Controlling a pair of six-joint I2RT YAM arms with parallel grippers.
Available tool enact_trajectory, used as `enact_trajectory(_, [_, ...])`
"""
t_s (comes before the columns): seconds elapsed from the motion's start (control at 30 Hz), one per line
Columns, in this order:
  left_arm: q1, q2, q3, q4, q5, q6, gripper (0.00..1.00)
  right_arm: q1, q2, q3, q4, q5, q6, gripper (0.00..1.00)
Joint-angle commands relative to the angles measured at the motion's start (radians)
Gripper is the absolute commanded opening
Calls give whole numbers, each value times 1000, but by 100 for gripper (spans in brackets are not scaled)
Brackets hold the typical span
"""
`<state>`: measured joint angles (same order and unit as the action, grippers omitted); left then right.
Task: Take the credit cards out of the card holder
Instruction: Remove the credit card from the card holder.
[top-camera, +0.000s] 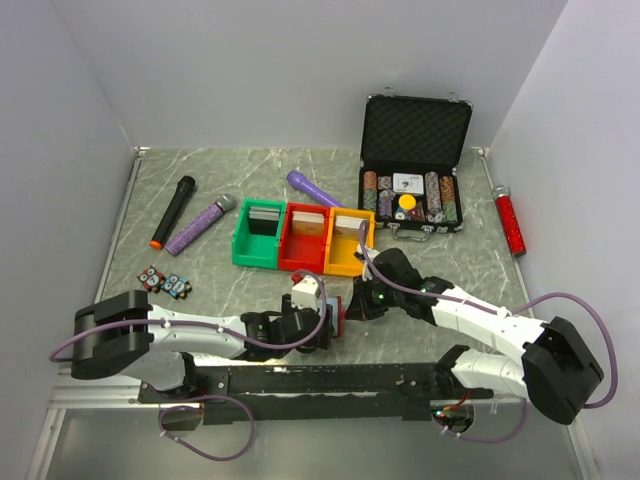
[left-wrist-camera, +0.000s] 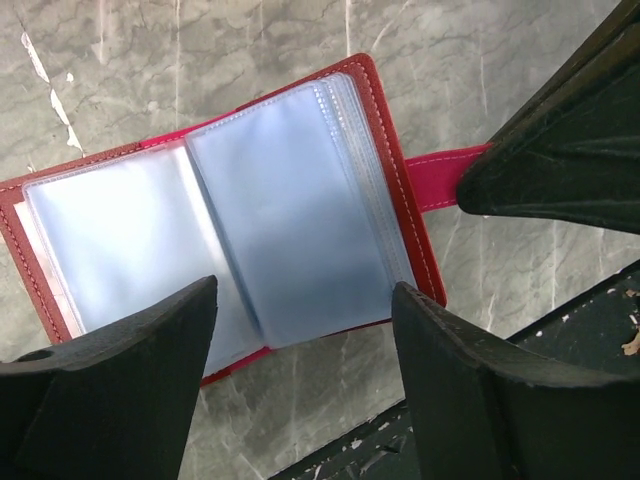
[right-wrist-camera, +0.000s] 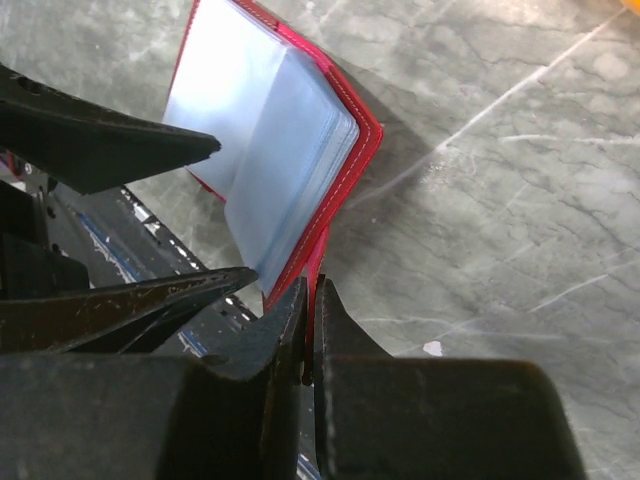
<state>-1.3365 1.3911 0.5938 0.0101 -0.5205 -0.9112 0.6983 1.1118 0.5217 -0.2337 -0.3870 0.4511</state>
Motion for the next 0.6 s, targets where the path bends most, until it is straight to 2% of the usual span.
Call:
enact_trajectory(0.0, [3, -23, 5, 8, -18, -9, 73, 10, -20, 38, -7, -1, -6, 0])
enact_trajectory(0.13, [14, -20, -11, 24, -6, -11, 66, 15, -21, 34, -4, -4, -2, 0])
enact_trajectory(0.4, [42, -30, -31, 28, 4, -26, 41, 17, -33, 41, -22, 8, -11, 0])
enact_trajectory(0.57, [54, -52, -48, 13, -4, -41, 34, 15, -30, 40, -21, 8, -11, 0])
